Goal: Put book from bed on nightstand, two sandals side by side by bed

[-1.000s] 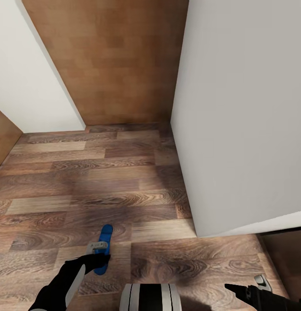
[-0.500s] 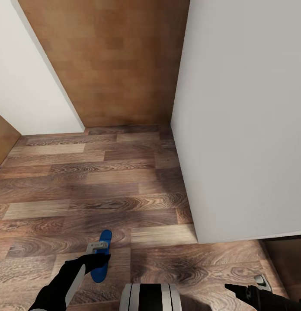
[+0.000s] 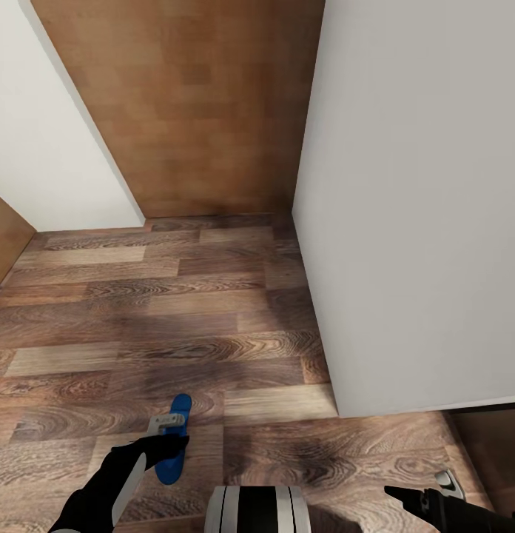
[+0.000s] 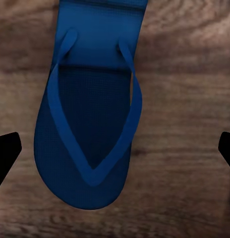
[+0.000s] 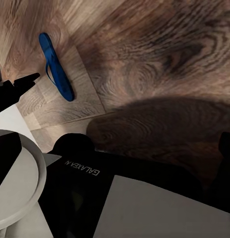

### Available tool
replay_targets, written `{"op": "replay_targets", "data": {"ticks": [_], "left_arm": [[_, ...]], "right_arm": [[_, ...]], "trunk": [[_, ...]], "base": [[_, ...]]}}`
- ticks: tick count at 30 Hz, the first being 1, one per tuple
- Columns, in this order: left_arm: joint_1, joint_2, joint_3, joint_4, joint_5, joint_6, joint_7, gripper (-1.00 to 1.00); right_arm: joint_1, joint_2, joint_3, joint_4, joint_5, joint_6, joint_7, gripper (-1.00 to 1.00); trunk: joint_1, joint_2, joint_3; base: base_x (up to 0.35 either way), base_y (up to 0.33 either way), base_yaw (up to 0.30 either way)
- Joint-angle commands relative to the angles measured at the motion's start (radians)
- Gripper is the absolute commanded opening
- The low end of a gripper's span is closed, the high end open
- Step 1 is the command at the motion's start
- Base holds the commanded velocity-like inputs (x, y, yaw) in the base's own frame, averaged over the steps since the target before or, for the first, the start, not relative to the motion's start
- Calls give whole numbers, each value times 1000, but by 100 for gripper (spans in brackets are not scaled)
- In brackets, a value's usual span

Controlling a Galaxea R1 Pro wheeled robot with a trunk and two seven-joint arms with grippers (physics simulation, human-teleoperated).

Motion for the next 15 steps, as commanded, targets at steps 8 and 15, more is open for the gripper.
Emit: {"op": "replay_targets", "data": {"ticks": [8, 15], "left_arm": [[0, 0, 2, -1, 9, 7, -1, 100], [0, 0, 2, -1, 9, 7, -1, 100]], "right_arm": [[0, 0, -1, -1, 0, 4, 3, 100], [0, 0, -1, -1, 0, 4, 3, 100]], "trunk": [[1, -1, -12], [4, -3, -39]], "base": [[0, 0, 0], [0, 0, 0]]}}
